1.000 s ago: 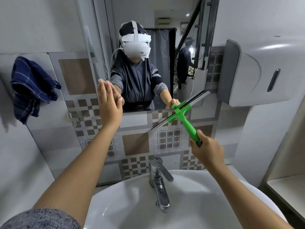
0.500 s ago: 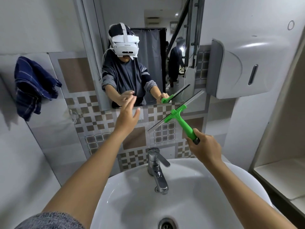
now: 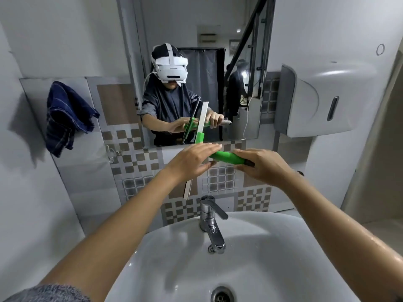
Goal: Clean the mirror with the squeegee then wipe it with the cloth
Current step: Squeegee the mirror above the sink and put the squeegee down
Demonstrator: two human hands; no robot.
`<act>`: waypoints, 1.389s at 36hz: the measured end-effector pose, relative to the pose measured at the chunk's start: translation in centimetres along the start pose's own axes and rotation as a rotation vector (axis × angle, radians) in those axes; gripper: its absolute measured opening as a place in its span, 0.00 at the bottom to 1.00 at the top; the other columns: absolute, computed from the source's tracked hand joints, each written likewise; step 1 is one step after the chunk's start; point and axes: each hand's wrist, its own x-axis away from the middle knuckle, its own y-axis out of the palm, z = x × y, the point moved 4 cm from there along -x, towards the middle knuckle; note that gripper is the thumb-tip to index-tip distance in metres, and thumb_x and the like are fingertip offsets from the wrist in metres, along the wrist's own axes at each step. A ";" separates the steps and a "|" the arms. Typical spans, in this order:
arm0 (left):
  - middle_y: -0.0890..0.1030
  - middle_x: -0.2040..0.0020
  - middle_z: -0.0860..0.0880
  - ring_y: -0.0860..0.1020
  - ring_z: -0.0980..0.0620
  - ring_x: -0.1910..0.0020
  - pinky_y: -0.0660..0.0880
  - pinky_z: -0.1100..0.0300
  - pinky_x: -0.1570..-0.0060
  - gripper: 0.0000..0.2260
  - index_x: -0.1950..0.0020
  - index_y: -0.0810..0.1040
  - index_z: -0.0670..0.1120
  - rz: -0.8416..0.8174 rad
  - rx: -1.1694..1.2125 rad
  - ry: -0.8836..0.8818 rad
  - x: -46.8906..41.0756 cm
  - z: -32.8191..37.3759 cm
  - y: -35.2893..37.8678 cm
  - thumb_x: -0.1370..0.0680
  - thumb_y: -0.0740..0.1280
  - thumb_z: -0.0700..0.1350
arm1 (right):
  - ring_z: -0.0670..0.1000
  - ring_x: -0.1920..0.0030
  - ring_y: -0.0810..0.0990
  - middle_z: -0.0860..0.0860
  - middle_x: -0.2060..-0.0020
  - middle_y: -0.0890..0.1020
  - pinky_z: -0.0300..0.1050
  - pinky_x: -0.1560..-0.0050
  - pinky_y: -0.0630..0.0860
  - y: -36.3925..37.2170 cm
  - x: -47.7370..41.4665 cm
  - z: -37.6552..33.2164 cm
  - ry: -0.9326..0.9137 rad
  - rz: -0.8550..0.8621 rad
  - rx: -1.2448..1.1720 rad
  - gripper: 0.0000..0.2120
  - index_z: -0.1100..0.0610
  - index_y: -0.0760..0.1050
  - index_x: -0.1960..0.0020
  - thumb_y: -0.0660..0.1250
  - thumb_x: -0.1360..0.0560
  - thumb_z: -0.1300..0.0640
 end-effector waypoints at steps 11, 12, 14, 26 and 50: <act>0.81 0.46 0.47 0.77 0.50 0.48 0.67 0.55 0.44 0.16 0.34 0.71 0.44 0.152 0.006 -0.157 4.4 -0.9 -3.9 0.21 0.61 0.46 | 0.51 0.59 0.79 0.46 0.62 0.83 0.45 0.61 0.75 -1.5 -3.9 -3.6 -0.197 0.141 0.073 0.15 0.45 0.77 0.43 0.68 0.29 0.47; 0.81 0.48 0.47 0.77 0.50 0.50 0.69 0.55 0.45 0.16 0.34 0.72 0.44 0.185 0.012 -0.186 4.8 -1.1 -4.3 0.21 0.61 0.46 | 0.51 0.58 0.79 0.47 0.61 0.83 0.46 0.59 0.75 -1.4 -4.5 -4.0 -0.196 0.171 0.072 0.16 0.47 0.78 0.43 0.68 0.30 0.47; 0.81 0.49 0.46 0.77 0.49 0.51 0.70 0.55 0.47 0.16 0.35 0.72 0.43 0.254 0.002 -0.258 5.6 -1.4 -5.2 0.22 0.61 0.46 | 0.53 0.56 0.80 0.48 0.57 0.84 0.48 0.55 0.74 -1.2 -5.5 -4.9 -0.185 0.253 0.053 0.17 0.51 0.79 0.44 0.70 0.31 0.48; 0.81 0.51 0.47 0.76 0.52 0.56 0.77 0.48 0.53 0.13 0.38 0.74 0.42 0.534 0.049 -0.713 13.4 -2.5 -7.3 0.22 0.64 0.42 | 0.58 0.27 0.60 0.60 0.29 0.65 0.51 0.28 0.59 2.6 -9.3 -12.4 0.157 0.606 -0.573 0.32 0.62 0.62 0.29 0.70 0.28 0.55; 0.77 0.54 0.55 0.77 0.60 0.58 0.77 0.62 0.58 0.21 0.35 0.63 0.68 0.519 0.547 -1.078 26.2 -5.3 -2.2 0.25 0.64 0.54 | 0.50 0.38 0.73 0.44 0.35 0.68 0.52 0.42 0.77 16.4 -13.6 -23.4 0.180 0.147 -1.152 0.41 0.52 0.55 0.25 0.72 0.31 0.68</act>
